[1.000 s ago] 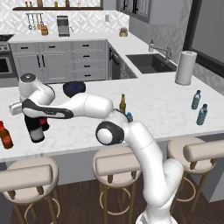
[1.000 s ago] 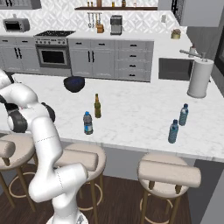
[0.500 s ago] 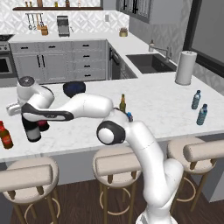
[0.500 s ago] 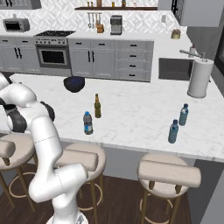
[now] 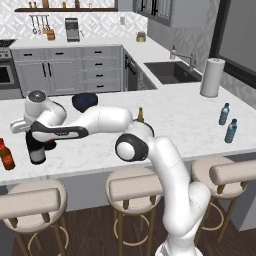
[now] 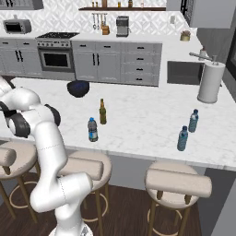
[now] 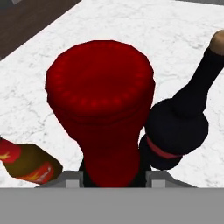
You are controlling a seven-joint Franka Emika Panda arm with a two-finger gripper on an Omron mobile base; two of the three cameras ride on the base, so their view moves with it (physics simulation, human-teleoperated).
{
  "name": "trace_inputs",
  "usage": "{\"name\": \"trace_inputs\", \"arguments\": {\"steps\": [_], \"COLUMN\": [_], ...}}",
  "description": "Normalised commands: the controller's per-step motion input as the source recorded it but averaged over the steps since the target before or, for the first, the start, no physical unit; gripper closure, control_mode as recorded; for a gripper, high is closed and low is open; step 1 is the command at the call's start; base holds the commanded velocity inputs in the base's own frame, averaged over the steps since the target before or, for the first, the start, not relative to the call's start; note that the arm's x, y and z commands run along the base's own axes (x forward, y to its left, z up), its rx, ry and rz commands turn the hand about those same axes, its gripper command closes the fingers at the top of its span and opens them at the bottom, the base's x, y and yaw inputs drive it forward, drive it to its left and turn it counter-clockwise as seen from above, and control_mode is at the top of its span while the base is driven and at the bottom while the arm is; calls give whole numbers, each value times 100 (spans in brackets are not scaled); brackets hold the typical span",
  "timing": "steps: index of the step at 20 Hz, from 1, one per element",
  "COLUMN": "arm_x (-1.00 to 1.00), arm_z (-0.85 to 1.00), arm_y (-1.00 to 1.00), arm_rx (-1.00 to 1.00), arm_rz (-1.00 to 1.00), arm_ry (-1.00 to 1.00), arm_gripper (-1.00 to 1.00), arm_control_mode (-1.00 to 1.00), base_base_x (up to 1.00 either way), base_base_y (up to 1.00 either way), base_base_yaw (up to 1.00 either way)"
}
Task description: Move the plastic bottles in the middle to the plastics group, and the glass bottles in the middle to the glass group.
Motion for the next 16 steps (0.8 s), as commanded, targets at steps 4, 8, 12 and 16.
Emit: {"name": "trace_inputs", "arguments": {"steps": [4, 8, 12, 16], "arm_x": [0, 0, 0, 0], "arm_z": [-28, -20, 0, 0], "arm_y": [0, 0, 0, 0], "arm_rx": [0, 0, 0, 0], "arm_rz": [0, 0, 0, 0], "arm_ry": [0, 1, 0, 0], "arm_gripper": [100, 100, -100, -100], "arm_control_mode": [-100, -100, -100, -100], "base_base_x": [0, 0, 0, 0], "base_base_y": [0, 0, 0, 0], "base_base_yaw": [0, 0, 0, 0]}}
